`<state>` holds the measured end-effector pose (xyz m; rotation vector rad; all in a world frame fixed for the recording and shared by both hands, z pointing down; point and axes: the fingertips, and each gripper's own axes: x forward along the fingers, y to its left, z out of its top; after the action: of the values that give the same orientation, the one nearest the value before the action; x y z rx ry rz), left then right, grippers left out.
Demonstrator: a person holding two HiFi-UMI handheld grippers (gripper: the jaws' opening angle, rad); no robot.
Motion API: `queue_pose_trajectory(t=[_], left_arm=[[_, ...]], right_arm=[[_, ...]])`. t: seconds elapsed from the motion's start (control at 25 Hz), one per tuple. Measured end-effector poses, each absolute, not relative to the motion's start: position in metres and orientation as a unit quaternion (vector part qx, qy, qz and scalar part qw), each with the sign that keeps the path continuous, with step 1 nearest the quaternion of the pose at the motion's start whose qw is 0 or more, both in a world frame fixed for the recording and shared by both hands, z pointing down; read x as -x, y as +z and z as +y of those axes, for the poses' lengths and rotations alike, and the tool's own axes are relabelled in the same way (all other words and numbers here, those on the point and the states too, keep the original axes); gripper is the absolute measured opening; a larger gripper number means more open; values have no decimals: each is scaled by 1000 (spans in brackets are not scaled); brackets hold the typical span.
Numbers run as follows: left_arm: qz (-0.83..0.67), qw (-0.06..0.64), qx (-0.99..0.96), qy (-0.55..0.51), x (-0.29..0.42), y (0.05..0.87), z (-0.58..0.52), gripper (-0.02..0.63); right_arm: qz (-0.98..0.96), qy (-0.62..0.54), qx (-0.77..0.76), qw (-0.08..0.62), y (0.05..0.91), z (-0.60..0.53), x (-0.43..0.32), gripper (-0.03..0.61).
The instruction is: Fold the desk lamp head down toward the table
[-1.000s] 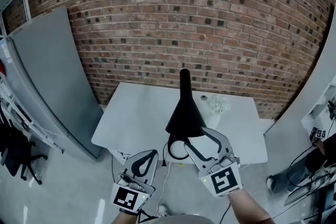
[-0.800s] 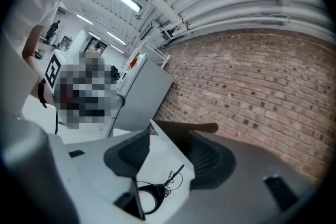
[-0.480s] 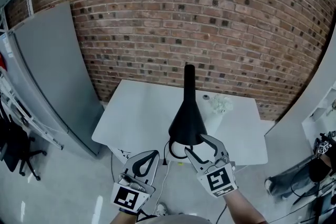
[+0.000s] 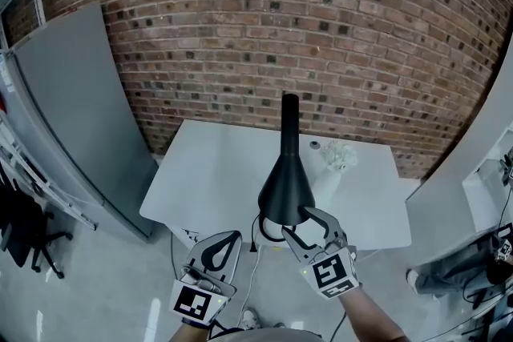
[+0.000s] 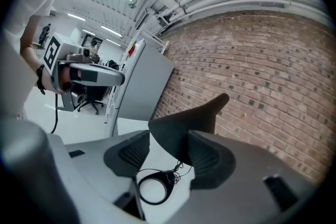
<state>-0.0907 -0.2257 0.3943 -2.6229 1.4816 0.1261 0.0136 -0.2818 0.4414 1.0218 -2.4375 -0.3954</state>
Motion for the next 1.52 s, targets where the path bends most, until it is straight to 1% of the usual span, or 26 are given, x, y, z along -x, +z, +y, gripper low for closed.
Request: queue_pose_trajectory(t=[0.6, 1.52], left_arm=[[479, 49, 876, 35, 93, 405, -249, 8], [476, 38, 878, 22, 99, 417, -272, 8]], right_arm=[[-891, -89, -377, 236, 473, -303, -11, 225], [-884, -66, -387, 253, 504, -331, -12, 225]])
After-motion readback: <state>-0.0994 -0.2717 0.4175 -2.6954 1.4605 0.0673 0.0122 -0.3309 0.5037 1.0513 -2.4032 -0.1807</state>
